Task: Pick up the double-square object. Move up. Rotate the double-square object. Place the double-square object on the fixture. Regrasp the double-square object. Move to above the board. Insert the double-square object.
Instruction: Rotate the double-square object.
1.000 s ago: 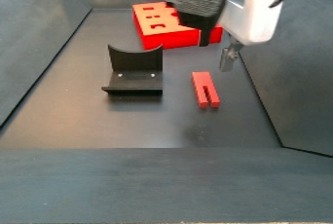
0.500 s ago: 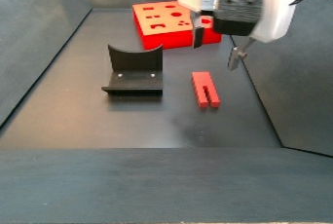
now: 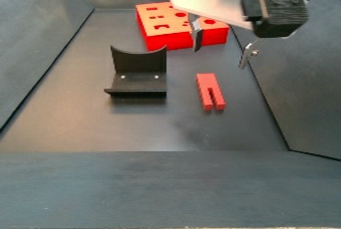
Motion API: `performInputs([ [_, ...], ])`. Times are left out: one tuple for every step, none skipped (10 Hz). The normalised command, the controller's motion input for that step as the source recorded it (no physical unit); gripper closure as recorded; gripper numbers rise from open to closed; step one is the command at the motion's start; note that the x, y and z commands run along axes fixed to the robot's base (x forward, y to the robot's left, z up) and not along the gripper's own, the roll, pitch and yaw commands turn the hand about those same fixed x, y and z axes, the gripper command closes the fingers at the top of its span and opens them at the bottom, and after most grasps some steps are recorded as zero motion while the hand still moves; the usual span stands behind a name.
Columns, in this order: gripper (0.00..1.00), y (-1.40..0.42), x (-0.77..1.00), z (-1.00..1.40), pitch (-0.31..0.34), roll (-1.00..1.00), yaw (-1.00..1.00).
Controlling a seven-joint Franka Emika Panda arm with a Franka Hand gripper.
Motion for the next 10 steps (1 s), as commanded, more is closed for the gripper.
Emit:
performInputs([
  [0.00, 0.00, 0.04, -0.03, -0.033, 0.01, 1.00],
  [0.00, 0.00, 0.04, -0.03, -0.037, 0.01, 1.00],
  [0.00, 0.00, 0.04, -0.03, -0.043, 0.01, 1.00],
  [0.00, 0.00, 0.04, -0.03, -0.050, 0.01, 1.00],
  [0.00, 0.00, 0.04, -0.03, -0.065, 0.01, 1.00],
  [0.00, 0.00, 0.04, -0.03, -0.075, 0.01, 0.91],
  [0.00, 0.00, 0.03, -0.03, -0.075, 0.01, 0.73],
  [0.00, 0.00, 0.03, -0.03, -0.073, 0.01, 0.43],
  [0.00, 0.00, 0.03, -0.03, -0.073, 0.01, 0.27],
  [0.00, 0.00, 0.00, -1.00, 0.000, 0.00, 0.00],
])
